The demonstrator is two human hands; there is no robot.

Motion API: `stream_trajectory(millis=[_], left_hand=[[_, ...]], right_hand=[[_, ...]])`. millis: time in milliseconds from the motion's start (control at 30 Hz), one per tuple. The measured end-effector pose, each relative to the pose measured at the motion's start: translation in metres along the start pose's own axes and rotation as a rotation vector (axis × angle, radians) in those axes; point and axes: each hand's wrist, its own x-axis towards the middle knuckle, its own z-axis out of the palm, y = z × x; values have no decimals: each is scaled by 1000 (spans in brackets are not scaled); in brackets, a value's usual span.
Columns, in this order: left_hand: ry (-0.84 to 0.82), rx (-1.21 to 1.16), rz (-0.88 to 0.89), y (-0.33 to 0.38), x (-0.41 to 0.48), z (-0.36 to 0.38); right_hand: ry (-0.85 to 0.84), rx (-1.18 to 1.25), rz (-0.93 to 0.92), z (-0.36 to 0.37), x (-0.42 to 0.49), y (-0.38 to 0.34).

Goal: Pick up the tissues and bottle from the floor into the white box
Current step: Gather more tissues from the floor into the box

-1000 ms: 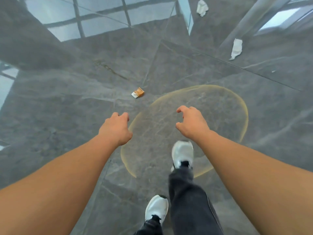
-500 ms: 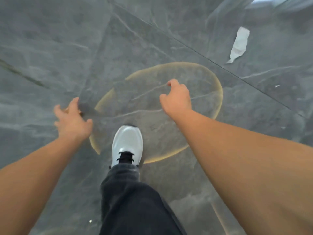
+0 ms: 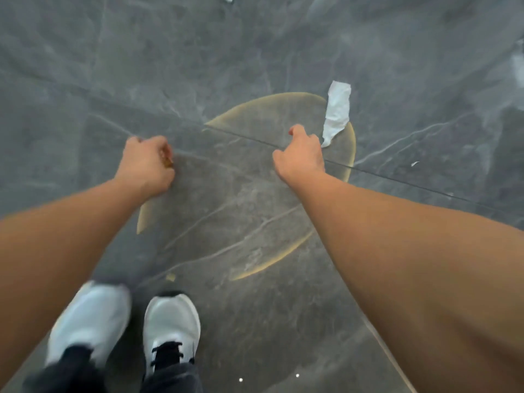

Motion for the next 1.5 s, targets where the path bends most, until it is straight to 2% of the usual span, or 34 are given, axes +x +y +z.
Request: stream_trajectory(millis=[167,267,333,367,467,600,733,833,933,1067,1167,1267,1367,1500], left_hand=[[92,5,126,80,91,-16],[39,61,251,104,111,1],[-26,77,232,109,113,4],[-57,101,221,108,115,2],[-180,234,198,113,107,-9],[-243,292,223,160,68,-8],[-448,398,499,231,5,3],[-525,523,704,281,-43,8],[-499,642,784,315,-98,13],[-432,849,783,334,-204,36],[-561,1009,852,334,-325,76],[-745,1093,1061,335,-469,121],[-878,1136,1214,343,-608,154],[-997,1180,1363,350,-742,208]], right_hand=[[141,38,82,-21,79,11],[235,-47,82,-16,113,22],[298,-72,63,-12,125,31],[278,-24,90,-11,127,34],[124,107,119,-17,110,39],[115,270,166,-44,63,67],[138,463,324,-68,2,110],[241,610,407,-85,-46,147],[360,688,441,-100,-109,193],[436,794,524,-108,-226,272],[412,826,526,-99,-337,338],[359,759,586,-77,-464,419],[322,745,824,-58,-585,492],[425,802,1112,-39,-698,574]])
